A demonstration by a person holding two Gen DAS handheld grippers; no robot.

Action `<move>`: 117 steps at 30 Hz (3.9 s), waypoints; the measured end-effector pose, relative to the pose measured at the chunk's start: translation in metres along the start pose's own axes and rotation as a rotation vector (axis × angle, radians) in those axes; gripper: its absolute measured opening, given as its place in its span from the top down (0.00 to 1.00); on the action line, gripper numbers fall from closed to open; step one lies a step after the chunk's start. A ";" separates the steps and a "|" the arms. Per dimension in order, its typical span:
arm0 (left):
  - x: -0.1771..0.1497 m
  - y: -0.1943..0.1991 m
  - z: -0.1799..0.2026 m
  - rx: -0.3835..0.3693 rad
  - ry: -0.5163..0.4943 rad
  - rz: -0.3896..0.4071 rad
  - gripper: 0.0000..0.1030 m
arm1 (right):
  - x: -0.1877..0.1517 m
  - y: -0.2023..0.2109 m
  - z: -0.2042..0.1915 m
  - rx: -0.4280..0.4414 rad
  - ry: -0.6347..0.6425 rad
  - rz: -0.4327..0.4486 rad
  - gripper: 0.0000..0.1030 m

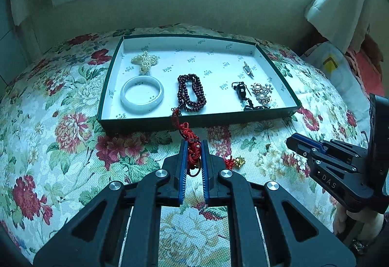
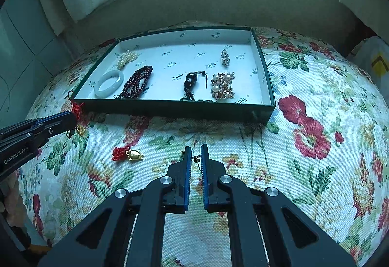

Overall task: Organize jewelry
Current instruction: 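Carry the tassel and gold stud into the box and open both grippers, then withdraw both grippers from the box, then grasp the red knot tassel with gold bell with the left gripper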

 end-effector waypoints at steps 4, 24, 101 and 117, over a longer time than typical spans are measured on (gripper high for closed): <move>0.015 0.002 0.005 -0.007 -0.009 0.026 0.90 | 0.017 0.004 0.001 0.003 0.005 0.035 0.93; 0.111 -0.070 0.014 0.050 -0.050 0.096 0.90 | 0.124 -0.057 0.028 -0.028 0.026 0.110 0.93; -0.026 -0.031 0.003 0.045 -0.064 -0.066 0.45 | 0.001 0.001 0.007 -0.018 -0.088 0.015 0.51; -0.041 -0.044 0.008 0.059 -0.066 -0.116 0.46 | 0.001 0.003 0.010 -0.016 -0.101 0.022 0.51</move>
Point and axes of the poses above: each gripper's, at about its wrist camera, not at the fingertips, and y roughly against the way its jaws point, z to its right, x to its top, the point moved 3 cm from there along -y, roughly the way its jaws point, and after that the axes turned 15 degrees about y, right-handed, at the moved point
